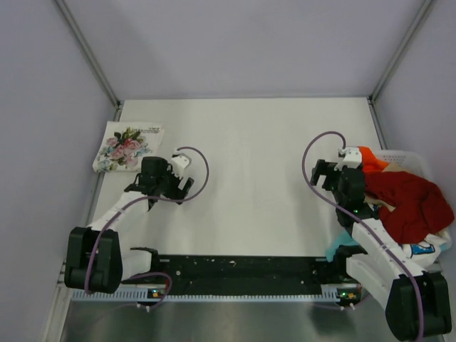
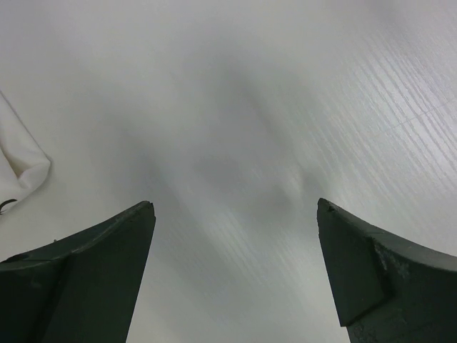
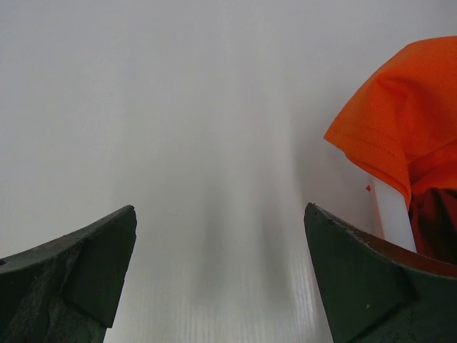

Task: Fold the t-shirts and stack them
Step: Grab crumpled tshirt from bin with the right arm

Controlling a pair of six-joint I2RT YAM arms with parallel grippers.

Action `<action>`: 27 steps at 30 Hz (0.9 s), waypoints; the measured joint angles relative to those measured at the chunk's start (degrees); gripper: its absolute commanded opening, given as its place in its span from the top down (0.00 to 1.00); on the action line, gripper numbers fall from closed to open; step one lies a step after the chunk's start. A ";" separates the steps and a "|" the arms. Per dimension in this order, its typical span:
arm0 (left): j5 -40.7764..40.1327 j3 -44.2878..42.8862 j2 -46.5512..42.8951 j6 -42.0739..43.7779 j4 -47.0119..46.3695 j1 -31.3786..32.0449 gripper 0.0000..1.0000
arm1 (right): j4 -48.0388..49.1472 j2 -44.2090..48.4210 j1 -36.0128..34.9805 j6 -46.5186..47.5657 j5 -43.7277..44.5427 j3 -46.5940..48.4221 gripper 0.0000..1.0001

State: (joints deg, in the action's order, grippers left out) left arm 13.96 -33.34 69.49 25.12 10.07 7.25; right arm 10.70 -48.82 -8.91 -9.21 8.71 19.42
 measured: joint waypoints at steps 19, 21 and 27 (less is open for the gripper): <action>3.96 -27.63 6.69 3.67 14.86 0.00 0.01 | -8.15 -3.74 0.92 -7.34 2.71 28.02 0.14; 4.50 -31.87 8.50 3.19 16.17 0.00 0.01 | -14.03 -6.88 3.63 -7.56 6.82 36.98 0.18; 4.98 -34.91 12.09 1.84 21.44 0.00 0.01 | -25.22 -6.99 30.14 -15.96 8.44 37.55 0.33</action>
State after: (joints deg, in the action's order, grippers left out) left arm 18.94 -68.25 81.58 26.96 31.51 7.25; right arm -14.52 -55.81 21.23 -25.17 17.15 56.97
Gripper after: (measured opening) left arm 0.987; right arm 0.743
